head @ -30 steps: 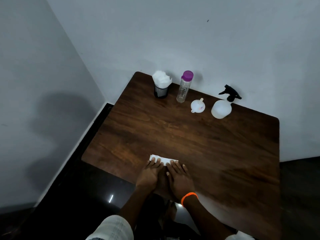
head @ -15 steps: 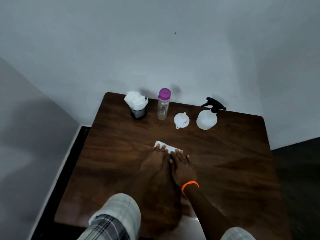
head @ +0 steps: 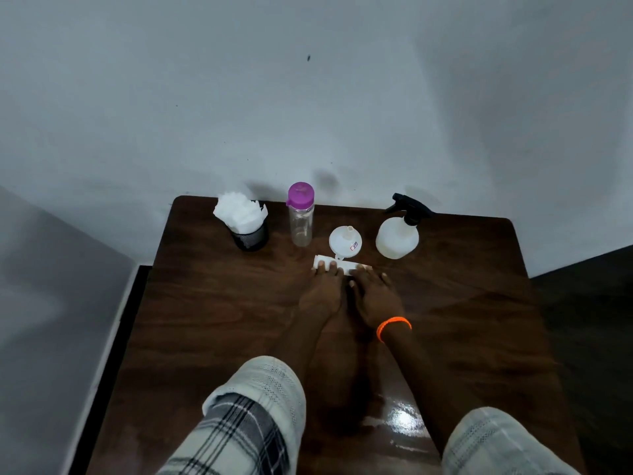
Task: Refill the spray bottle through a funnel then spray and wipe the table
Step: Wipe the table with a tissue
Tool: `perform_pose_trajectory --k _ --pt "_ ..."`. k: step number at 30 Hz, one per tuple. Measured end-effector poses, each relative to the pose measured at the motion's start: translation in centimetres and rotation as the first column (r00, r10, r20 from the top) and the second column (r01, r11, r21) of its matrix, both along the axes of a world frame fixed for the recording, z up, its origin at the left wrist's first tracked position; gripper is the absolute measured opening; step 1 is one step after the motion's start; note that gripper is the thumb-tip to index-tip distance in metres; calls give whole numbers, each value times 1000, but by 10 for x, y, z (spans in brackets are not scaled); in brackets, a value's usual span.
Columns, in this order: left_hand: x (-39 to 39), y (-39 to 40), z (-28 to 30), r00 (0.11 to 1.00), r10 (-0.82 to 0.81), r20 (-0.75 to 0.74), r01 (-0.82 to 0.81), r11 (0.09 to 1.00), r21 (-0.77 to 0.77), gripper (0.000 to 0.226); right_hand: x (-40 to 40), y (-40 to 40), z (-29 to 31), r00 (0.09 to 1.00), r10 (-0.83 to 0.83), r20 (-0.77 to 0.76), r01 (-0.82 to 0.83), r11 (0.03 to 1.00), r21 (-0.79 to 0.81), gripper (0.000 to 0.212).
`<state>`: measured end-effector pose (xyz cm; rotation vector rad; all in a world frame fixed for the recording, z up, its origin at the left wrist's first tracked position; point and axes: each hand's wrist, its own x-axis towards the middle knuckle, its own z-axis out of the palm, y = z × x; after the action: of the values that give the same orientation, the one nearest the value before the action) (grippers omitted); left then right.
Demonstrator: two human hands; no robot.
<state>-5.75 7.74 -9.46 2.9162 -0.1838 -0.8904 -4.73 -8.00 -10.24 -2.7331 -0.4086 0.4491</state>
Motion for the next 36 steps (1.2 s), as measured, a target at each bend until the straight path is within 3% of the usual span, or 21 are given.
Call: perform_pose_trajectory --k 8,12,18,25,33,36 --pt "-32 -15 7 991 -133 -22 133 991 22 67 -49 -21 4 996 -71 -47 73 996 46 47" --pt "-74 -22 10 994 -110 -13 110 994 -23 62 -89 -33 1 997 -70 -46 72 997 36 48" --pt "-148 -28 21 998 -48 33 51 995 -86 61 -150 -41 0 999 -6 -44 7 1000 27 75" --pt "-221 -44 16 995 90 39 -85 990 -111 57 -204 -70 -7 985 170 -26 -169 985 34 63" --pt "-293 -95 13 989 149 26 -147 987 -68 93 -237 -122 -13 936 351 16 -351 936 0 46" --pt "-307 -119 9 989 145 -6 -146 988 -43 92 -248 -142 -11 929 370 25 -370 929 -18 45"
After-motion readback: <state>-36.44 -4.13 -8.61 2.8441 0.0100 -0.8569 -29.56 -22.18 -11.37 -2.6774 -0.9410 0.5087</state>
